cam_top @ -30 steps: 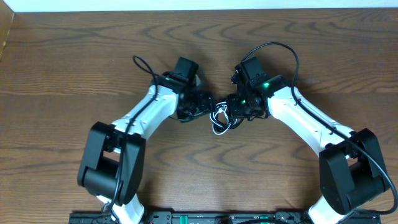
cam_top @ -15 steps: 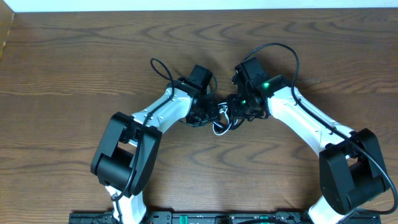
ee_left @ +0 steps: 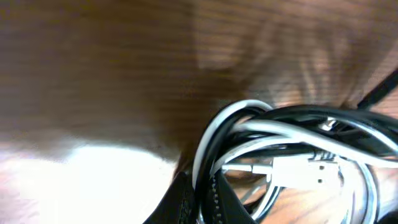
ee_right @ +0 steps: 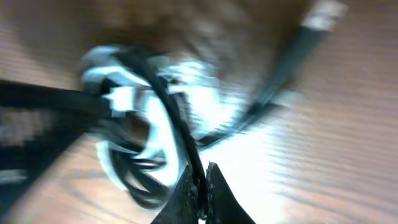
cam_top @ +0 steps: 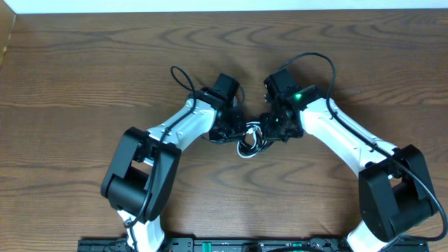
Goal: Untangle cables
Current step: 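Grasp the cable bundle with both grippers from opposite sides, then pull the grippers apart to stretch the cables between them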
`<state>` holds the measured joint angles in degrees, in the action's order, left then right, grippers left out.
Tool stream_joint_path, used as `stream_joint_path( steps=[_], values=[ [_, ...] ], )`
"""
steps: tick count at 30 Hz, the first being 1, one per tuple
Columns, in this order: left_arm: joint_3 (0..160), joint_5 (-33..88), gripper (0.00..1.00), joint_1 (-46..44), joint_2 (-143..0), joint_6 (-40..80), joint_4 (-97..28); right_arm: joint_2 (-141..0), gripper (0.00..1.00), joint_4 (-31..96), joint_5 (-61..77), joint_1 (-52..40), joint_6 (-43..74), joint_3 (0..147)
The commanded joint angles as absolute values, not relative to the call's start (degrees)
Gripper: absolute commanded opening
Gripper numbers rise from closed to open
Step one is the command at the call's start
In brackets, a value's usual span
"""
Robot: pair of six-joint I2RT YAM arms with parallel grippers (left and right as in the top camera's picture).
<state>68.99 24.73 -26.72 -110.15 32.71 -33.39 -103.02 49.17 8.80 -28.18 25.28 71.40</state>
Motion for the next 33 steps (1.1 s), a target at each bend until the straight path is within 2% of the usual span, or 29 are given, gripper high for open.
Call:
stream_joint_path(
  steps=[1,4,7,9,13,15,17,20,22,28,33],
  values=[
    [68.84,22.92,0.07,-22.76,-104.68,29.69,-36.40,-102.65,0.01,51.92,-5.69,-27.77,25.74,71.83],
    [68.88,23.83,0.08,-19.84,-99.72,27.57,-39.20,-102.65,0.01,55.07,-13.65,-26.74,27.51,71.83],
    [68.88,27.38,0.07,-16.80,-94.06,25.82,-41.41,-102.65,0.01,56.58,-16.05,-24.84,27.88,71.83],
    [68.88,31.59,0.08,-15.29,-90.28,24.16,-42.00,-102.65,0.01,56.21,-14.09,-23.31,28.25,71.83],
    [68.88,32.38,0.08,-14.90,-85.52,21.82,-42.63,-102.65,0.01,54.28,-5.02,-21.41,26.61,71.83],
    [68.88,32.36,0.08,-14.90,-84.31,21.63,-42.87,-102.65,0.09,53.47,-1.34,-20.86,25.52,71.83],
    [68.88,32.38,0.08,-14.92,-83.99,21.65,-43.09,-102.65,0.22,52.88,0.84,-20.62,24.53,71.83],
    [68.84,32.38,0.08,-14.96,-84.05,21.63,-43.70,-102.65,0.51,51.99,3.90,-20.64,21.06,71.83],
    [68.84,32.38,0.07,-14.96,-84.09,21.63,-44.10,-102.65,0.67,51.27,9.67,-20.67,15.79,71.83],
    [68.84,32.40,0.08,-14.96,-84.23,21.69,-44.12,-102.63,0.77,50.28,31.90,-20.67,1.15,71.83],
    [68.84,36.12,0.08,-14.96,-84.20,24.36,-42.85,-102.63,0.77,49.58,37.71,-21.23,-1.43,71.83]
  ],
)
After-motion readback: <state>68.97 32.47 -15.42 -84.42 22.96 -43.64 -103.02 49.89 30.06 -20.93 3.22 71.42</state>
